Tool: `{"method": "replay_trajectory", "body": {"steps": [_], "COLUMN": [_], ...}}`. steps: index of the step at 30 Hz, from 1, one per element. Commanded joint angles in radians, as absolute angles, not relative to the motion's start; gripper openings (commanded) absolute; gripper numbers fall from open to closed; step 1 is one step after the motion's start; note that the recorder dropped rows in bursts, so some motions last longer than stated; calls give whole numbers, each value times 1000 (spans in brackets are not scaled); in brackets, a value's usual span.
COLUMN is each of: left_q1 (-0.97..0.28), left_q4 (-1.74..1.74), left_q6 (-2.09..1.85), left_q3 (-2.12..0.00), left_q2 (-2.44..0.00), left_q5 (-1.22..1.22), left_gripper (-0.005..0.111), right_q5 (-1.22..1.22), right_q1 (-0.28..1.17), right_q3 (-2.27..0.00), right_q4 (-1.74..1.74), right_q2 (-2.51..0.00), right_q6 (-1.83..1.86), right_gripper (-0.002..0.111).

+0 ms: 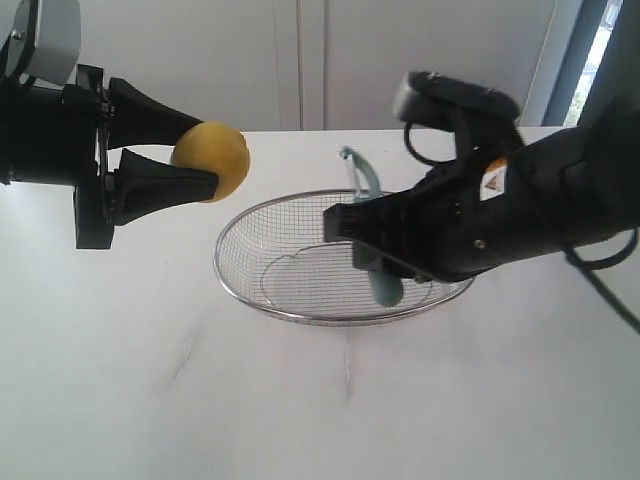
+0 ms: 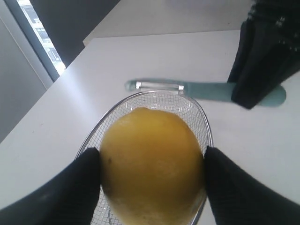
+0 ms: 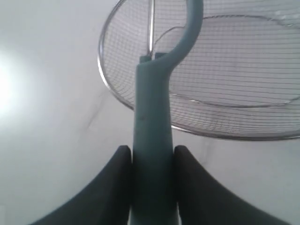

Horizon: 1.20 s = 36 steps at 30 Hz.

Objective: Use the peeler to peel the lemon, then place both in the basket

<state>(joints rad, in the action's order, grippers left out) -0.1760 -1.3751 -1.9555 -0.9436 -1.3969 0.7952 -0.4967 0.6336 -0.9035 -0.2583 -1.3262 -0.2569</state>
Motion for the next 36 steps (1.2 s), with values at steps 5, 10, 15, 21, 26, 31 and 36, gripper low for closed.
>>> {"method": "replay_trajectory", "body": {"steps": [5,10,15,21,26,31,36], "left_q1": [-182,-182,-182,-182,-182,-182,-182], "left_q4": [-1400,-1402,-1402,-1402,-1402,-1402,-1402], "left_q6": [-1968,-1968,-1968,-1968,-1970,-1970,-1970], "left_q3": [-939,-939,-939,-939,-939,-939,-939], "left_q2": [-1386,-1386,-1386,-1386,-1386,-1386,-1386], "left_q5": [822,818,818,818,819,819,819], "left_gripper": [0,0,0,0,0,0,0], "right_q5": [-451,-476,-494,-489,-487,-487,-496], "right_q1": [633,670,687,687,687,687,677], "right_q3": [-900,-921,-959,-969,-969,-969,-969], "right_q4": [-1010,-1226,-1226,-1220,-1205,-1194,-1187], "right_q2": [-1533,-1578,-1570,-1543,-1527,-1526,-1526], "right_q6": [386,572,572,572,572,572,571], "right_gripper": [0,0,0,0,0,0,0]}}
